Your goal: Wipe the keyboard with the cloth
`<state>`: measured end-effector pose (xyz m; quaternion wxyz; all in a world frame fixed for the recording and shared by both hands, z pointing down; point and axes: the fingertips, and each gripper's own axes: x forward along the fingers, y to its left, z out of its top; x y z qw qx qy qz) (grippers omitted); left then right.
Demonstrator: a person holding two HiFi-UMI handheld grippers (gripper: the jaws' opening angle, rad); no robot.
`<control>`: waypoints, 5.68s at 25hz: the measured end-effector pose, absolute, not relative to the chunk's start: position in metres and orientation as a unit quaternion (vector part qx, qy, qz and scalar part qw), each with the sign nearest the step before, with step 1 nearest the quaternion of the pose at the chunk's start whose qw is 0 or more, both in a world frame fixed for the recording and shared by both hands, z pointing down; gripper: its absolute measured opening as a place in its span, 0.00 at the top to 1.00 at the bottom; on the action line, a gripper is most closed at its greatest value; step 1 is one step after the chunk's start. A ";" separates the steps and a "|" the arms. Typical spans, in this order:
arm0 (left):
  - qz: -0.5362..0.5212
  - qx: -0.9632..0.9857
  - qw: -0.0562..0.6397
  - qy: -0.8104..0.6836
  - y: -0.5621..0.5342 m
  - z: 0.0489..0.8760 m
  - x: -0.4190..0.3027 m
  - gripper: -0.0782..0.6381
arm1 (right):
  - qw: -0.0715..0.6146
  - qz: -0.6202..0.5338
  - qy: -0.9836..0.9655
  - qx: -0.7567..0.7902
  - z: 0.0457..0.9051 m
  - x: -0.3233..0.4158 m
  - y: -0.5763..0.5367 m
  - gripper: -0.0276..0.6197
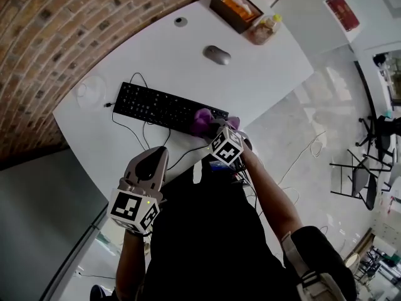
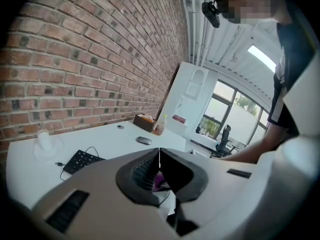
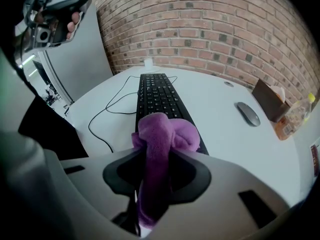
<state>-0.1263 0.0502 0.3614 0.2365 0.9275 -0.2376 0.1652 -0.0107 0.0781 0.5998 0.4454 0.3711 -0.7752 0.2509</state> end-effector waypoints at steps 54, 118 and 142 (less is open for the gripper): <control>0.146 0.874 0.279 -0.371 0.053 0.381 -0.238 0.87 | 0.447 0.188 -0.811 0.327 0.603 -0.088 -0.073 0.77; 0.162 0.905 0.262 -0.292 0.056 0.375 -0.140 0.87 | 0.459 0.221 -0.779 0.366 0.602 -0.014 0.010 0.77; 0.181 0.915 0.263 -0.247 0.047 0.378 -0.044 0.87 | 0.475 0.199 -0.808 0.288 0.595 -0.001 0.099 0.77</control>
